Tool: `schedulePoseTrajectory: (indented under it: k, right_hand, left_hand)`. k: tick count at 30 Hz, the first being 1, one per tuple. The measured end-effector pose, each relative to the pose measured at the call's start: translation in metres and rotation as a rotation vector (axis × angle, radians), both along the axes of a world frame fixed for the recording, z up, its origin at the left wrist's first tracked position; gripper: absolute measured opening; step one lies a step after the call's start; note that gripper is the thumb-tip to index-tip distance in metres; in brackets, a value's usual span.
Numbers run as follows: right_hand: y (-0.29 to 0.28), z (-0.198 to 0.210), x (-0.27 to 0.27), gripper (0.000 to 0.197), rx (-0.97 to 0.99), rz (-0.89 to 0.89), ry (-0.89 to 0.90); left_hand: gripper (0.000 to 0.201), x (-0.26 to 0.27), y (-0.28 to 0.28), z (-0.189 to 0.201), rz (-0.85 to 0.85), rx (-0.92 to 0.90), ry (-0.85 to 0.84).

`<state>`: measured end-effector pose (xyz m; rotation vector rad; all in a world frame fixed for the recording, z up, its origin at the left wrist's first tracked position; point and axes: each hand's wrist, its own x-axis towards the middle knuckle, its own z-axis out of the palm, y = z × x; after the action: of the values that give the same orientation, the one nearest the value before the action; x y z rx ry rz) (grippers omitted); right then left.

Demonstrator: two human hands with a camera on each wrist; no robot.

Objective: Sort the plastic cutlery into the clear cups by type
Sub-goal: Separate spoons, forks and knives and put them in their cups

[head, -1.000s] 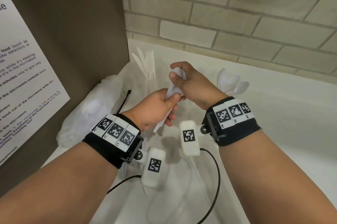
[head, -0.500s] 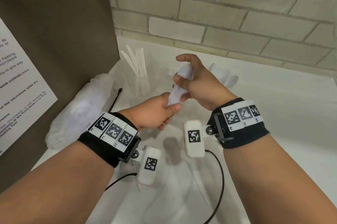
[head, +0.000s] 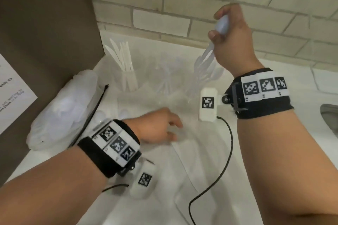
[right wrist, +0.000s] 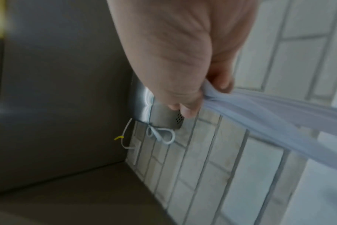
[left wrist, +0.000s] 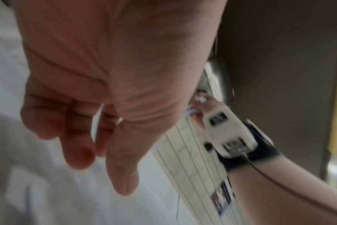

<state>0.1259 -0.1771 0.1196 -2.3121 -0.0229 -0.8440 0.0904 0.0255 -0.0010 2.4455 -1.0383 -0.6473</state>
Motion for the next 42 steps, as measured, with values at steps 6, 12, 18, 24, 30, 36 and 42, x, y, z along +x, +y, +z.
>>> schedulePoseTrajectory:
  k: [6, 12, 18, 24, 30, 36, 42]
  right_hand:
    - [-0.019, -0.018, 0.014, 0.036, -0.137, -0.022, -0.056]
    - [-0.011, -0.057, 0.023, 0.034, -0.108, -0.009, 0.117]
    - [-0.005, -0.075, 0.030, 0.037, -0.184, -0.135, 0.486]
    - [0.002, -0.067, 0.028, 0.054, -0.447, -0.260, 0.554]
    - [0.060, -0.064, 0.000, 0.037, -0.441, -0.072, 0.460]
    - [0.129, -0.107, -0.028, 0.032, -0.525, 0.322, 0.978]
    - [0.167, -0.126, -0.044, 0.047, -0.345, 0.392, 1.173]
  left_hand:
    - [0.034, -0.037, -0.011, -0.020, -0.309, 0.120, 0.106]
    - [0.024, -0.025, 0.015, -0.018, -0.127, 0.161, 0.022]
    - [0.016, -0.002, 0.047, -0.016, 0.076, 0.219, -0.023]
    - [0.020, 0.010, 0.070, -0.008, 0.211, 0.172, 0.003]
    - [0.026, 0.018, 0.110, 0.003, 0.465, 0.151, -0.091]
    - [0.056, 0.005, 0.130, -0.004, 0.475, 0.423, -0.078]
    - [0.033, 0.002, 0.124, -0.016, 0.523, 0.367, -0.112]
